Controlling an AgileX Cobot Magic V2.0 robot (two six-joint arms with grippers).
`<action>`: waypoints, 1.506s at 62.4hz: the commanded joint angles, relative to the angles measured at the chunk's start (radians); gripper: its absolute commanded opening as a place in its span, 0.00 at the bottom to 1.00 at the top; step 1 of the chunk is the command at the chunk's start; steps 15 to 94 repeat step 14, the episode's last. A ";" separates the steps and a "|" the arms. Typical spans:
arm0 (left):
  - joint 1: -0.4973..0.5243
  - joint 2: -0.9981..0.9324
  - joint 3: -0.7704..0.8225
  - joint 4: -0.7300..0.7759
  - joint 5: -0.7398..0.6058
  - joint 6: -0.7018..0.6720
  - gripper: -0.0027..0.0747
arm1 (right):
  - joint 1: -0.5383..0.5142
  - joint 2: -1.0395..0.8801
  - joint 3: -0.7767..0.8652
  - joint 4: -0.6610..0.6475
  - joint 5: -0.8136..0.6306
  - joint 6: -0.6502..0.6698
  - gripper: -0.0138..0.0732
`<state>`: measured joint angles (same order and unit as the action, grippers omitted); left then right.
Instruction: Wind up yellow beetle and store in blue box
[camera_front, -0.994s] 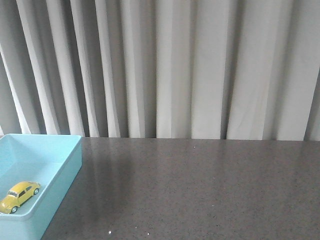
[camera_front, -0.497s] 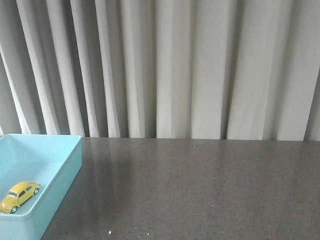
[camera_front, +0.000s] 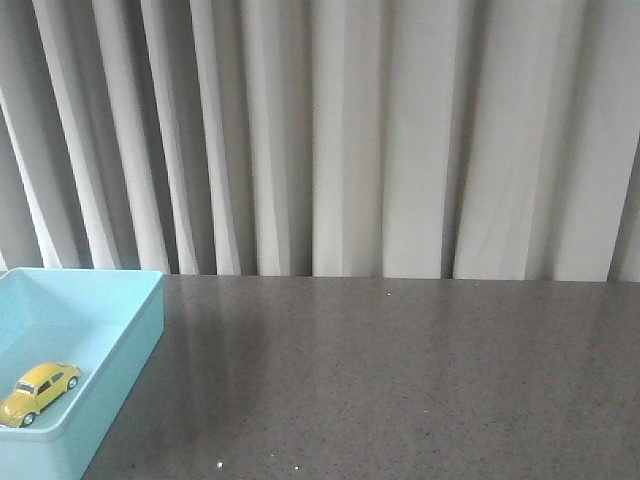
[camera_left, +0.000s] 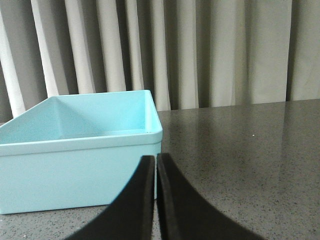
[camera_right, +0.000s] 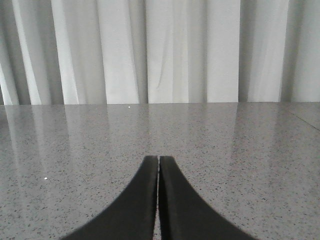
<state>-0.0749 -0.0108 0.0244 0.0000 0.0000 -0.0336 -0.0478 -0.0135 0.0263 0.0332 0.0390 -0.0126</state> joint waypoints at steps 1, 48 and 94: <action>-0.006 -0.016 -0.008 -0.005 -0.064 -0.008 0.03 | -0.006 -0.008 0.004 -0.006 -0.066 -0.002 0.16; -0.006 -0.016 -0.008 -0.005 -0.064 -0.008 0.03 | -0.006 -0.008 0.004 -0.006 -0.066 -0.002 0.16; -0.006 -0.016 -0.008 -0.005 -0.064 -0.008 0.03 | -0.006 -0.008 0.004 -0.006 -0.066 -0.002 0.16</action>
